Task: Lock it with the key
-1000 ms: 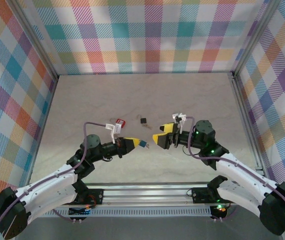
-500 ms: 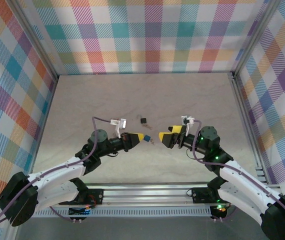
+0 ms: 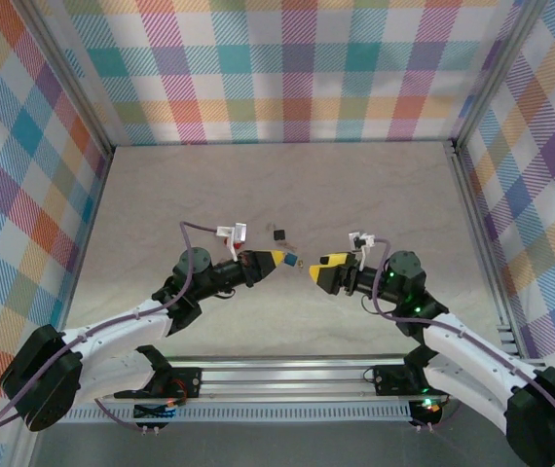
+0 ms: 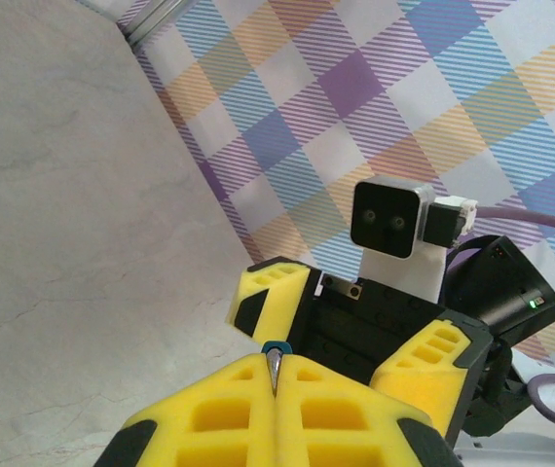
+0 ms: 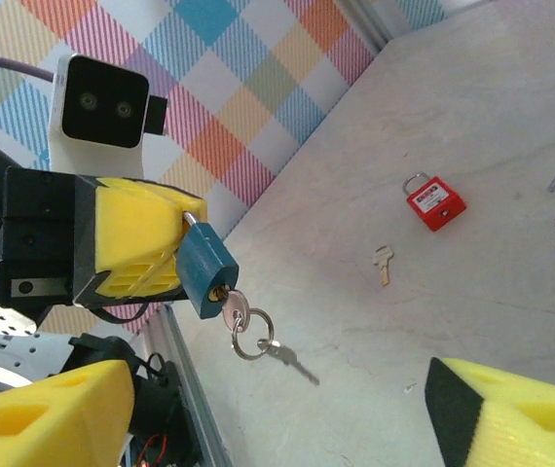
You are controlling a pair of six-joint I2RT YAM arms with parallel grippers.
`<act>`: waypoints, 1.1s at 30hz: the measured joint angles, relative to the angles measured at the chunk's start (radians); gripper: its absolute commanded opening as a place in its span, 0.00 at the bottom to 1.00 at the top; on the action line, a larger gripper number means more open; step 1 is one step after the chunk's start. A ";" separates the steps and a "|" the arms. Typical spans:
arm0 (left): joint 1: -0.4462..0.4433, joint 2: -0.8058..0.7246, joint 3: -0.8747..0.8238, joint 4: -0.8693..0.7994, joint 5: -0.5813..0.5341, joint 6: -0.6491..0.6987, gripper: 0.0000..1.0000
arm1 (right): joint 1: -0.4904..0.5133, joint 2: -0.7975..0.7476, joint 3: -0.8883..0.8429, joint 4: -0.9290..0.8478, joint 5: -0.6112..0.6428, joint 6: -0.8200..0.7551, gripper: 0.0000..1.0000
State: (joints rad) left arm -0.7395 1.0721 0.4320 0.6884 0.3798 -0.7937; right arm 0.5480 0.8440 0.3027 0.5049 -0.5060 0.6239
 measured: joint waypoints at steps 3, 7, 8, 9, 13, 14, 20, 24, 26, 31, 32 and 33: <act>0.000 0.000 0.000 0.006 0.000 -0.006 0.00 | 0.000 0.056 0.000 0.058 -0.034 0.015 0.69; 0.000 0.002 0.000 0.024 0.001 -0.019 0.00 | 0.000 0.127 0.000 0.146 -0.084 0.031 0.64; 0.000 0.002 0.000 0.026 0.001 -0.023 0.00 | 0.000 0.139 0.000 0.162 -0.091 0.034 0.63; 0.000 0.003 0.000 0.029 0.002 -0.026 0.00 | 0.000 0.151 0.000 0.181 -0.100 0.040 0.61; 0.000 0.012 0.000 0.053 0.004 -0.033 0.00 | 0.000 0.185 0.000 0.252 -0.124 0.051 0.56; 0.000 0.015 0.000 0.057 0.004 -0.034 0.00 | 0.000 0.191 0.000 0.265 -0.129 0.053 0.55; 0.000 0.044 0.000 0.089 0.013 -0.056 0.00 | 0.000 0.227 0.010 0.316 -0.154 0.066 0.50; 0.000 0.048 -0.002 0.105 0.020 -0.056 0.00 | 0.000 0.240 0.020 0.338 -0.161 0.073 0.46; 0.000 0.048 -0.002 0.108 0.022 -0.056 0.00 | 0.000 0.245 0.023 0.342 -0.161 0.075 0.44; 0.000 0.048 -0.002 0.113 0.023 -0.058 0.00 | 0.000 0.268 0.037 0.360 -0.167 0.077 0.38; 0.000 0.048 -0.002 0.113 0.022 -0.059 0.00 | 0.000 0.273 0.039 0.366 -0.169 0.077 0.37; 0.000 0.049 -0.003 0.117 0.023 -0.059 0.00 | 0.000 0.277 0.040 0.370 -0.171 0.079 0.36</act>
State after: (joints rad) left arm -0.7395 1.1213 0.4294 0.8051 0.4023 -0.8528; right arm 0.5480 1.1213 0.3431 0.8745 -0.6769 0.7029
